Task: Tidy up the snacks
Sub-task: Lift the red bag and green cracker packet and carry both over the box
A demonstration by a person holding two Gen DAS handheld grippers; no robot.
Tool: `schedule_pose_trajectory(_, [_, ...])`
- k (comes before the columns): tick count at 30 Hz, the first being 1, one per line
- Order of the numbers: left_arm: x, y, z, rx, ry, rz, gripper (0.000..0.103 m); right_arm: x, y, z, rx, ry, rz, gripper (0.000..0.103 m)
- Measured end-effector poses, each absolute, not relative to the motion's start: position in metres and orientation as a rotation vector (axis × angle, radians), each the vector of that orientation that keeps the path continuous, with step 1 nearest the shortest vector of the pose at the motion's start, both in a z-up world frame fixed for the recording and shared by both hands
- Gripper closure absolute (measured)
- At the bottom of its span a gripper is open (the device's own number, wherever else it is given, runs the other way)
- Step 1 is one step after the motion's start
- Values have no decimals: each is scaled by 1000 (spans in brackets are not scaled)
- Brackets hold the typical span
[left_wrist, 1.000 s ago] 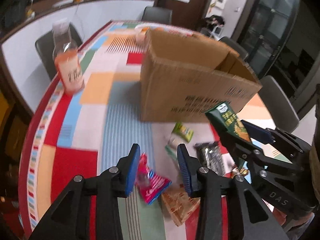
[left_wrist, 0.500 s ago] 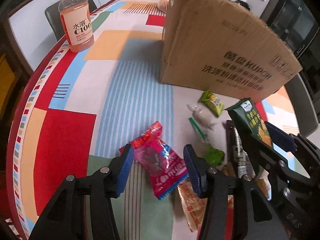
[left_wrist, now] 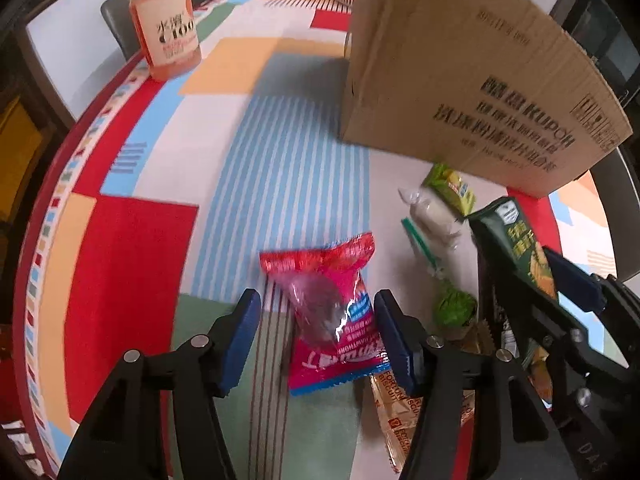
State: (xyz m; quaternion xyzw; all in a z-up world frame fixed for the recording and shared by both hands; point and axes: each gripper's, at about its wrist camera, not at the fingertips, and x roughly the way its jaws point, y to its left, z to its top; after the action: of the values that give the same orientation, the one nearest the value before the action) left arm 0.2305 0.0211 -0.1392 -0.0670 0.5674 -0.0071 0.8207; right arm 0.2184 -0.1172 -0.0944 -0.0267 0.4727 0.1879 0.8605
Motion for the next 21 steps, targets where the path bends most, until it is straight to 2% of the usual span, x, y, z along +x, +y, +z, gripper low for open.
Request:
schedule_pose_trajectory(2, [229,19,-140,-124,1196,-20,49,218,-117,-96,-60,994,392,59])
schedule_pose_trajectory(5, [228,19,-139,-140,1190,-51,66,218,-117,-97,-62,1001,394,59])
schedule_pose_trajectory(6, [229,19,-138,-139,1187,-57,68,217,-117,-97,-64,1001,391,59])
schedule_pose_trajectory(21, [210,17,-73,-100,1011,-125,70,208,-129,-63,-48,922,368,59])
